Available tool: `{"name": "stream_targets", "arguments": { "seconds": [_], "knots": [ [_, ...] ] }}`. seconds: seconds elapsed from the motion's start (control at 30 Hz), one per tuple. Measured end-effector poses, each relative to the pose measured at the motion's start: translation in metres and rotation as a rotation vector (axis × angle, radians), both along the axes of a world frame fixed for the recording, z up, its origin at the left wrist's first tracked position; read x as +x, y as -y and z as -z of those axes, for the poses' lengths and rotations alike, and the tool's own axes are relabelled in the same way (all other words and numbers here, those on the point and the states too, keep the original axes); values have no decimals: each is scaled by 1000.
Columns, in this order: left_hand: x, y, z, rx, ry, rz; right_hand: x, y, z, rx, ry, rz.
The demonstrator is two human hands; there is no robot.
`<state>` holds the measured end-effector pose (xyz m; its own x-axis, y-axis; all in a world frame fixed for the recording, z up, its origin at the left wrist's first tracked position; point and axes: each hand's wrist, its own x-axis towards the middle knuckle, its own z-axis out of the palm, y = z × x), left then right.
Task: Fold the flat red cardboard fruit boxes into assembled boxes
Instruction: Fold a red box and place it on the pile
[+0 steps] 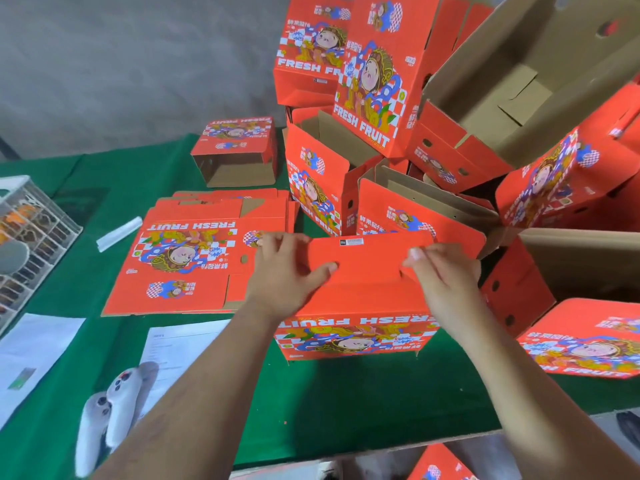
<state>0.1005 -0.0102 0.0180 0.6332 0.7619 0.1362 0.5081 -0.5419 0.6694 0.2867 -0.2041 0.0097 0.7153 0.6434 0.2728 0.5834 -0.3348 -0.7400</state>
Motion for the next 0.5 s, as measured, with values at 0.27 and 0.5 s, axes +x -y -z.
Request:
{"name": "stream_targets", "arguments": {
  "seconds": [0.27, 0.5],
  "knots": [
    [15, 13, -3, 107, -517, -119, -4, -17, -9, -635, 6, 59],
    [-7, 21, -27, -780, 231, -294, -7, -5, -2, -524, -34, 70]
  ]
}}
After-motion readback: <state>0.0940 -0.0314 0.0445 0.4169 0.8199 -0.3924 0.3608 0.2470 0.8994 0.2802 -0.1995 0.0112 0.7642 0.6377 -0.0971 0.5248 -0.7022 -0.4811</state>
